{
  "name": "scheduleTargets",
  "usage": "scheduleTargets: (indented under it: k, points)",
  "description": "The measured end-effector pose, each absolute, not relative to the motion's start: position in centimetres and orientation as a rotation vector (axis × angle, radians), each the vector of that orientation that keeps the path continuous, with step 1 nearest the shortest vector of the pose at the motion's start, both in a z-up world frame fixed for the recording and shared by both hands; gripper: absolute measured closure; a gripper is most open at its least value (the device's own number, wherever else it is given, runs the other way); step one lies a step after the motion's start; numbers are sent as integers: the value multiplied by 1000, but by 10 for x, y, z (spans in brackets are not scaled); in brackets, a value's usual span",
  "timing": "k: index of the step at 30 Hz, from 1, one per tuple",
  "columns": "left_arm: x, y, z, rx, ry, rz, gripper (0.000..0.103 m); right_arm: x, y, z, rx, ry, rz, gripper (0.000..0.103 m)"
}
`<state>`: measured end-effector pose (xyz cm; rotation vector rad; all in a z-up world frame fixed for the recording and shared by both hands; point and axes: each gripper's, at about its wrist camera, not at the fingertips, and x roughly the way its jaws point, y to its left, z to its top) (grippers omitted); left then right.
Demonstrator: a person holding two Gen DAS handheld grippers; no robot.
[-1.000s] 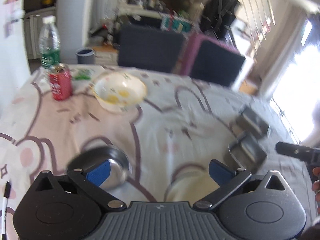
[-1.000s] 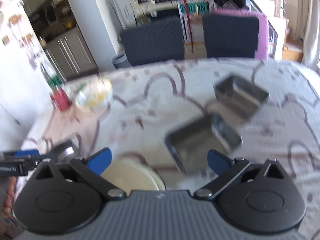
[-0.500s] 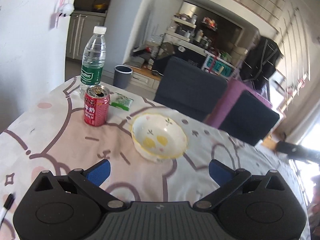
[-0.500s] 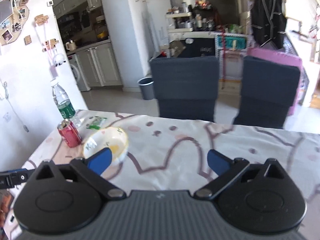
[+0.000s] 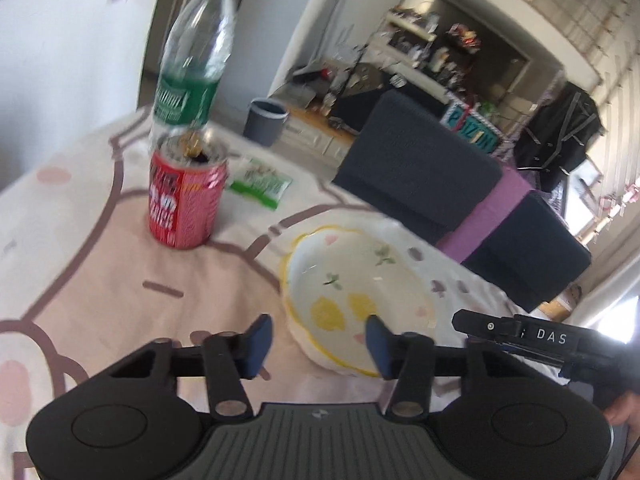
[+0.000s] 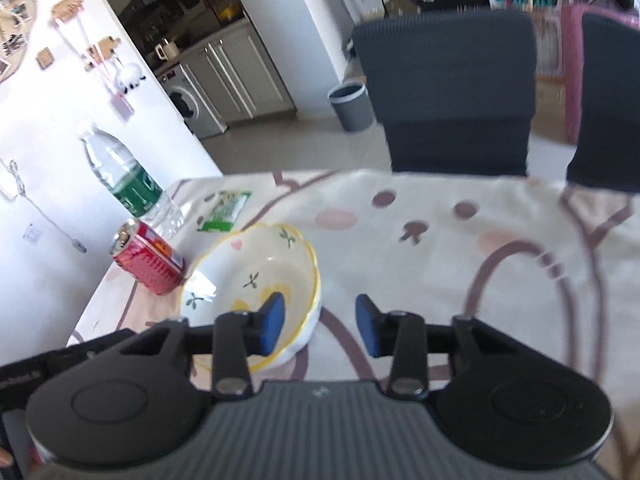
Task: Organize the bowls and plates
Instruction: 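Move both grippers to the yellow-rimmed lemon bowl and close on its rim, then lift the lemon bowl with both grippers and carry it over the cream bowl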
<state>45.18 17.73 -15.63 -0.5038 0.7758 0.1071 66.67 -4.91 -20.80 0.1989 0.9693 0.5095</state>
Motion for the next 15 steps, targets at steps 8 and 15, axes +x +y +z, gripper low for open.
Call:
scheduleTargets:
  k: [8, 15]
  points:
    - [474, 189, -180, -575, 780, 124, 78, 676, -30, -236, 234, 1000, 509, 73]
    - [497, 189, -186, -548, 792, 152, 83, 689, -19, -240, 173, 984, 498, 93]
